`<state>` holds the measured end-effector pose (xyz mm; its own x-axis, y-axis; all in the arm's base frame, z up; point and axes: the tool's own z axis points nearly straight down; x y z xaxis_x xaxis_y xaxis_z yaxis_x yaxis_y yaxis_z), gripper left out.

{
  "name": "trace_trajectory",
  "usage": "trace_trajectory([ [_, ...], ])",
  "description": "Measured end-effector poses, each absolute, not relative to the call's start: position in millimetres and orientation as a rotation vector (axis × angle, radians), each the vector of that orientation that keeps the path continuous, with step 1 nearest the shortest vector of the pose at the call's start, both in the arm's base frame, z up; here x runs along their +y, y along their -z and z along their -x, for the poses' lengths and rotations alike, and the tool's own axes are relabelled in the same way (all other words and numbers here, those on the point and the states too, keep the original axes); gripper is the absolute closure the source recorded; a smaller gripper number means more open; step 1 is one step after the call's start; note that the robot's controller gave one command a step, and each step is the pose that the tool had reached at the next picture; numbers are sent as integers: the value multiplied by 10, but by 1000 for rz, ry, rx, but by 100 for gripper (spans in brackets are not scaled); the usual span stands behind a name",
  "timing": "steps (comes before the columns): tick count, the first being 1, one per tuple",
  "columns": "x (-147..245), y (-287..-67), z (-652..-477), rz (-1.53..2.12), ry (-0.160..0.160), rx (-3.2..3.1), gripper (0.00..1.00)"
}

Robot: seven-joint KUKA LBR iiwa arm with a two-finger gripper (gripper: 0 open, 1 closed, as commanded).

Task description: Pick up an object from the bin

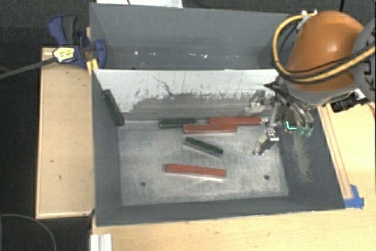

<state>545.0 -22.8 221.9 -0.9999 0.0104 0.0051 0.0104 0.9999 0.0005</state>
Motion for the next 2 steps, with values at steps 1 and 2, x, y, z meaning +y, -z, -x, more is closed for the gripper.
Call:
trace_trajectory([
  [1,-229,-2263,-5465,15,0,-3145,0],
  [2,132,-1502,-5581,-57,0,-3149,0],
])
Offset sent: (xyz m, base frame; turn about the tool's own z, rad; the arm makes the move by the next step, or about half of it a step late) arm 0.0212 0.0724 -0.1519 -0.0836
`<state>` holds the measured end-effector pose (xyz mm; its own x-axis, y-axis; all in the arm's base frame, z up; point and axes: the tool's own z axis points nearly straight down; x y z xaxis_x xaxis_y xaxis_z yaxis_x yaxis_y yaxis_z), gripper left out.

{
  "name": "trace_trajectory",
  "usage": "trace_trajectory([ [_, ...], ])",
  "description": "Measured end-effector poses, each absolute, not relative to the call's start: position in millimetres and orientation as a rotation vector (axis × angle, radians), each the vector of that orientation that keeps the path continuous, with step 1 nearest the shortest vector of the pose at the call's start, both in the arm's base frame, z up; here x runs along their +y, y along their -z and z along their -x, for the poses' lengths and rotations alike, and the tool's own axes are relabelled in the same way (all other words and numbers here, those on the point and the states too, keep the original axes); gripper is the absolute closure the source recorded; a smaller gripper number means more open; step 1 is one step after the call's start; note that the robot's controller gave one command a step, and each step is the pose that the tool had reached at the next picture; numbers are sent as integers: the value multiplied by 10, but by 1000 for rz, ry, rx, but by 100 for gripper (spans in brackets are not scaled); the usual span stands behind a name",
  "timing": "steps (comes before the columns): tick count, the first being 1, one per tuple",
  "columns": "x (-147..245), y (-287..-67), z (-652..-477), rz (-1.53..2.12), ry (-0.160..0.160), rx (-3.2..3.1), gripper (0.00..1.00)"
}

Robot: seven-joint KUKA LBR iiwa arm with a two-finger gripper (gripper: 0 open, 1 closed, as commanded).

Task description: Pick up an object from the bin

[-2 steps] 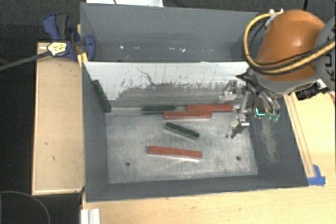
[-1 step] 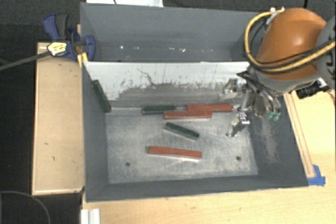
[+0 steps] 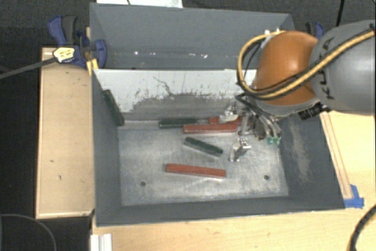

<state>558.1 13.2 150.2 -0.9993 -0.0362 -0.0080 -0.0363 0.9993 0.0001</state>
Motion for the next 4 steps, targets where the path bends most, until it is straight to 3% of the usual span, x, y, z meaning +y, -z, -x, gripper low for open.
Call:
trace_trajectory([
  [2,703,-1198,-5801,-81,-4,3136,0],
  [3,722,-937,-5752,-262,-3,3123,0],
  [4,895,-772,-5815,-260,-5,3106,100],
])
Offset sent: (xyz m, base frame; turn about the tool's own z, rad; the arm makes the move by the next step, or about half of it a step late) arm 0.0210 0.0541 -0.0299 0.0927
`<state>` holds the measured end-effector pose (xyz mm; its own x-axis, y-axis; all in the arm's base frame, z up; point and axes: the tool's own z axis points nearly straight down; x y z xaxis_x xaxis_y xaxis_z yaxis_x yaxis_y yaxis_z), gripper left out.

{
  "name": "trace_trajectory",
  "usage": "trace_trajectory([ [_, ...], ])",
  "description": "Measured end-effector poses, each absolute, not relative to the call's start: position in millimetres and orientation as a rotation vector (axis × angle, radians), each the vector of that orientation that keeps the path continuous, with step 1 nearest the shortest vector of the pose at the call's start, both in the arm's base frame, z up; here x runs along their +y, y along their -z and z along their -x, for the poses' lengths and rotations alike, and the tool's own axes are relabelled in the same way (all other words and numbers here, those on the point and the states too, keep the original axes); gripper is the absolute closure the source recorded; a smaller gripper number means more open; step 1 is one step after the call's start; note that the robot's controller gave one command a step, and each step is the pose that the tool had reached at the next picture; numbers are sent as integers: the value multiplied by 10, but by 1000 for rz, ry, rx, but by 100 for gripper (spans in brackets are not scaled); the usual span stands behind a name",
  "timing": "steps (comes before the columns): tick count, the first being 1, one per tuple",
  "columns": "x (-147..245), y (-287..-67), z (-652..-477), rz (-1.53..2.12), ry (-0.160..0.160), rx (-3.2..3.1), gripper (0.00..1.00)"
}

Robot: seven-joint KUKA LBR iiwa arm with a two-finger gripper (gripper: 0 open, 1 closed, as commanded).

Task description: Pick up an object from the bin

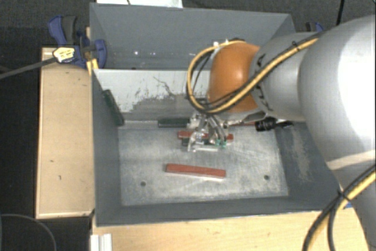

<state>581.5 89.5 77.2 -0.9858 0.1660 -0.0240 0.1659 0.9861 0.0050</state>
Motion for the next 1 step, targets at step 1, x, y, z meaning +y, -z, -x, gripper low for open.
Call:
trace_trajectory([
  [1,895,-772,-5815,-259,-4,3106,100],
])
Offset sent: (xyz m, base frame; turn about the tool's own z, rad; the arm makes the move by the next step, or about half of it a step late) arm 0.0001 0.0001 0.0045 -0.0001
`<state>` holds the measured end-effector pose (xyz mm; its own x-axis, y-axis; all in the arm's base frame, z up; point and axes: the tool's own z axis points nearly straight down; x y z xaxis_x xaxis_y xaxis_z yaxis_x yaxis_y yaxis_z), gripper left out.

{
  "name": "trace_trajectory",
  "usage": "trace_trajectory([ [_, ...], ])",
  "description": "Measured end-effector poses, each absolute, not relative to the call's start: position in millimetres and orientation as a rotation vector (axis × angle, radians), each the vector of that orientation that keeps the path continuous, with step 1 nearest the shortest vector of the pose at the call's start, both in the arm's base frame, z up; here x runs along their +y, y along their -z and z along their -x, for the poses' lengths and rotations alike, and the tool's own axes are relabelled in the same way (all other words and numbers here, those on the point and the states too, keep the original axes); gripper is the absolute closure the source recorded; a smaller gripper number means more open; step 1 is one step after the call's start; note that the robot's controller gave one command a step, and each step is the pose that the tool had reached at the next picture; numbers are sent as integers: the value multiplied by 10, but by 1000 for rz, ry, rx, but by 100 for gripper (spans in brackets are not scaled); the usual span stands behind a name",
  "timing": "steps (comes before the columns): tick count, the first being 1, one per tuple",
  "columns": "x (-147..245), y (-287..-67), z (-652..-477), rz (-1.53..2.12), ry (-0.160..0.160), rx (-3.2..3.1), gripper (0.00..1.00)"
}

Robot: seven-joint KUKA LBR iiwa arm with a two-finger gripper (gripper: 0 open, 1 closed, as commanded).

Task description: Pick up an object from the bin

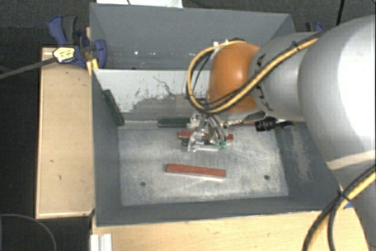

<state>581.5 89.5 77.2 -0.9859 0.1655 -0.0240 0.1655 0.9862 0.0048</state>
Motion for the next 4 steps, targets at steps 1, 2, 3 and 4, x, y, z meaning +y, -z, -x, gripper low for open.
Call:
trace_trajectory([
  [1,895,-778,-5816,-259,-4,3110,100],
  [2,895,-816,-5795,-259,-1,3123,100],
  [3,894,-935,-5778,-259,1,3133,100],
  [4,894,-1126,-5773,-257,1,3136,100],
])
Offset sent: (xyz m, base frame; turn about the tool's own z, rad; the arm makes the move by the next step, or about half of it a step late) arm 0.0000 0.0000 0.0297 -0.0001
